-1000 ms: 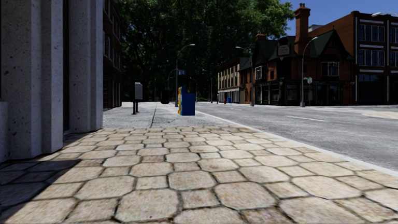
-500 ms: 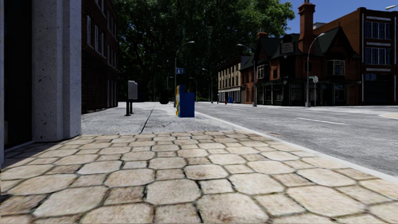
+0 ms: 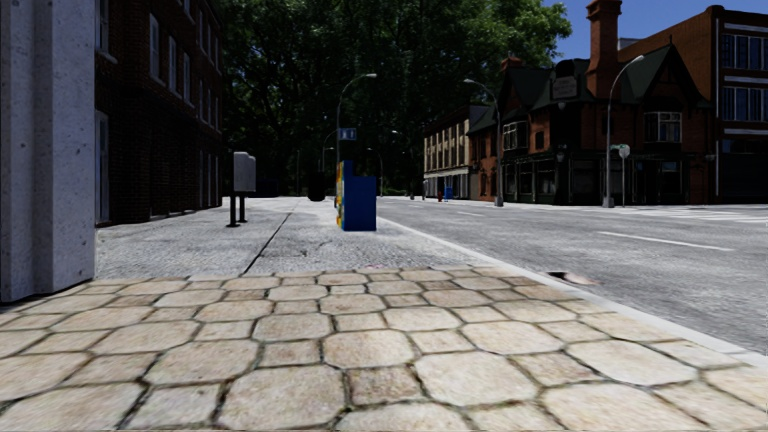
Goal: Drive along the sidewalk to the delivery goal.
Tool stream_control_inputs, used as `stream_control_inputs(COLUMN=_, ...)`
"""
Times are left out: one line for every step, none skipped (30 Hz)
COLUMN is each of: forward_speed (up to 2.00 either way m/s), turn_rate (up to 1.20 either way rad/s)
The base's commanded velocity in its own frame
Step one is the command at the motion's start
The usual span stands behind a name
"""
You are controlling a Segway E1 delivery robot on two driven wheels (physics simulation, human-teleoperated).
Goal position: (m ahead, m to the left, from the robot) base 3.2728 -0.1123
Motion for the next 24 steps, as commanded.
stream_control_inputs(forward_speed=2.00, turn_rate=0.30)
stream_control_inputs(forward_speed=2.00, turn_rate=0.30)
stream_control_inputs(forward_speed=2.00, turn_rate=0.30)
stream_control_inputs(forward_speed=2.00, turn_rate=0.28)
stream_control_inputs(forward_speed=2.00, turn_rate=0.16)
stream_control_inputs(forward_speed=2.00, turn_rate=0.00)
stream_control_inputs(forward_speed=2.00, turn_rate=0.00)
stream_control_inputs(forward_speed=2.00, turn_rate=0.00)
stream_control_inputs(forward_speed=2.00, turn_rate=0.00)
stream_control_inputs(forward_speed=2.00, turn_rate=0.00)
stream_control_inputs(forward_speed=2.00, turn_rate=0.00)
stream_control_inputs(forward_speed=2.00, turn_rate=0.00)
stream_control_inputs(forward_speed=2.00, turn_rate=0.00)
stream_control_inputs(forward_speed=2.00, turn_rate=0.00)
stream_control_inputs(forward_speed=2.00, turn_rate=0.00)
stream_control_inputs(forward_speed=2.00, turn_rate=0.00)
stream_control_inputs(forward_speed=2.00, turn_rate=0.00)
stream_control_inputs(forward_speed=2.00, turn_rate=0.00)
stream_control_inputs(forward_speed=2.00, turn_rate=0.00)
stream_control_inputs(forward_speed=2.00, turn_rate=0.00)
stream_control_inputs(forward_speed=2.00, turn_rate=0.00)
stream_control_inputs(forward_speed=2.00, turn_rate=0.00)
stream_control_inputs(forward_speed=2.00, turn_rate=0.00)
stream_control_inputs(forward_speed=2.00, turn_rate=0.00)
